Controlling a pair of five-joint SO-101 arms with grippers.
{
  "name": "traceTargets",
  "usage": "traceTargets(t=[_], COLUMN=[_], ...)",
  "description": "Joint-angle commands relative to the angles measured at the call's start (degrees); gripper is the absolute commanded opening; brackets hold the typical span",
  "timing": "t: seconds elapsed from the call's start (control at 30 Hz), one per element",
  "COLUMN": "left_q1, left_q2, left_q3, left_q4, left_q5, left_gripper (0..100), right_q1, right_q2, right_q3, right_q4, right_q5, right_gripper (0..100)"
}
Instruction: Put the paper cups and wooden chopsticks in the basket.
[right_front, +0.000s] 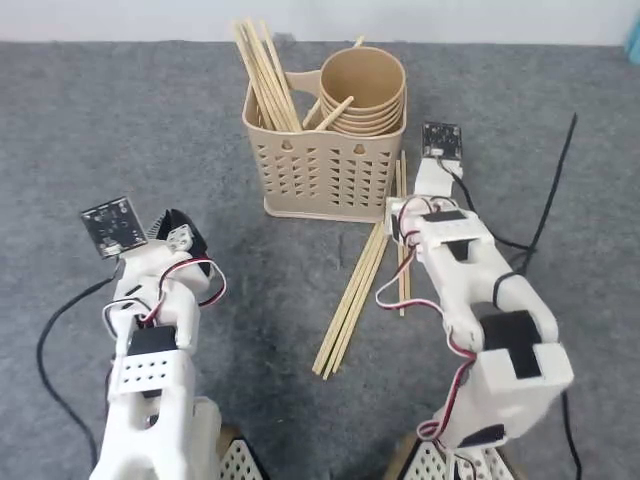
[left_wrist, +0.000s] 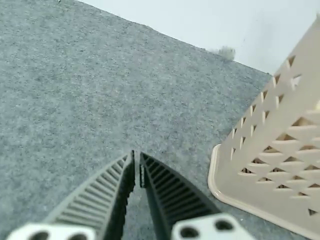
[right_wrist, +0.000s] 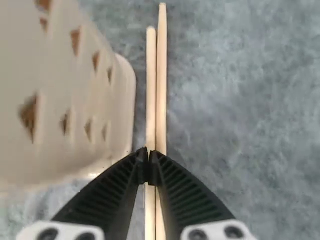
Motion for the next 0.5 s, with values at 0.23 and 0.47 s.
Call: traceTargets(t=[0.23, 0.47], left_q1=[-0.09, 0.0], left_q2=[-1.41, -1.41], left_q3=[-0.31, -0.31], left_q4=[-1.49, -1.49], left_q5=[0.0, -0.09], left_gripper=[1, 1], right_q1=[4.0, 3.56], right_q2=[5.41, 6.29], right_q3=[-9.23, -10.37], right_q4=[0.84, 0.48], right_q5=[-0.09, 0.0], right_gripper=[10.4, 10.4])
